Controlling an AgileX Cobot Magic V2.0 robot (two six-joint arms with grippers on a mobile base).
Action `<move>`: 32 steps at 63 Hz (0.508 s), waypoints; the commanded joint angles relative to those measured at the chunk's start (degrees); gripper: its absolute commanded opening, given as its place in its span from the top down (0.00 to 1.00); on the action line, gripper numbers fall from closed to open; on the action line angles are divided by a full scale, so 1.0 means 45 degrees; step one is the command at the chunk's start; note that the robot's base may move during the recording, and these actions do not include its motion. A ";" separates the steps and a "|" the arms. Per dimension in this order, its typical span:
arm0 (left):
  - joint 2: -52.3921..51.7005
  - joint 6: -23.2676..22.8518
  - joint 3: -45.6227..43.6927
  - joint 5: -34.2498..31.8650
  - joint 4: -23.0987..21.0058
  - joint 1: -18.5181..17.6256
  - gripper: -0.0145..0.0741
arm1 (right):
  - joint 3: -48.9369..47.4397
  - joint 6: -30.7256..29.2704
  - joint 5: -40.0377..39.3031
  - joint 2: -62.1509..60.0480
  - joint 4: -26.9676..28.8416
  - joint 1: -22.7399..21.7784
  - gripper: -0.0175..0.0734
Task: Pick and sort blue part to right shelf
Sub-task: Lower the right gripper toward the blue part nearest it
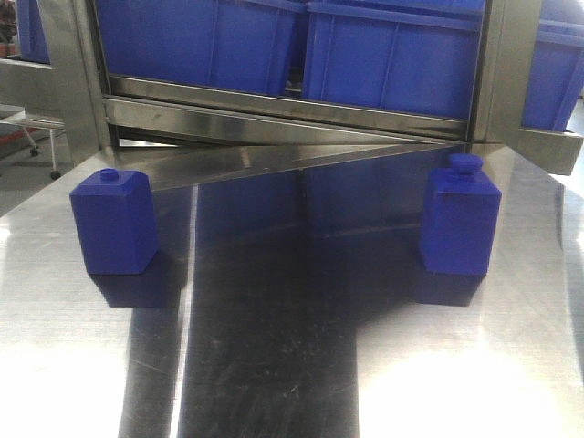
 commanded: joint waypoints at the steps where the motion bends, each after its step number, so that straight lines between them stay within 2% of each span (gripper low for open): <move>1: -0.0241 -0.0146 0.0263 -0.1069 -0.0005 -0.0065 0.70 | -0.0409 -0.0104 -0.1115 -0.0267 0.0005 -0.0072 0.75; 25: -0.0241 -0.0146 0.0263 -0.1069 -0.0005 -0.0065 0.70 | -0.3717 -0.0116 0.4120 0.0548 -0.0006 -0.0072 0.75; 32: -0.0241 -0.0146 0.0263 -0.1069 -0.0005 -0.0065 0.70 | -0.4467 -0.0116 0.4817 0.1585 -0.0008 -0.0072 0.75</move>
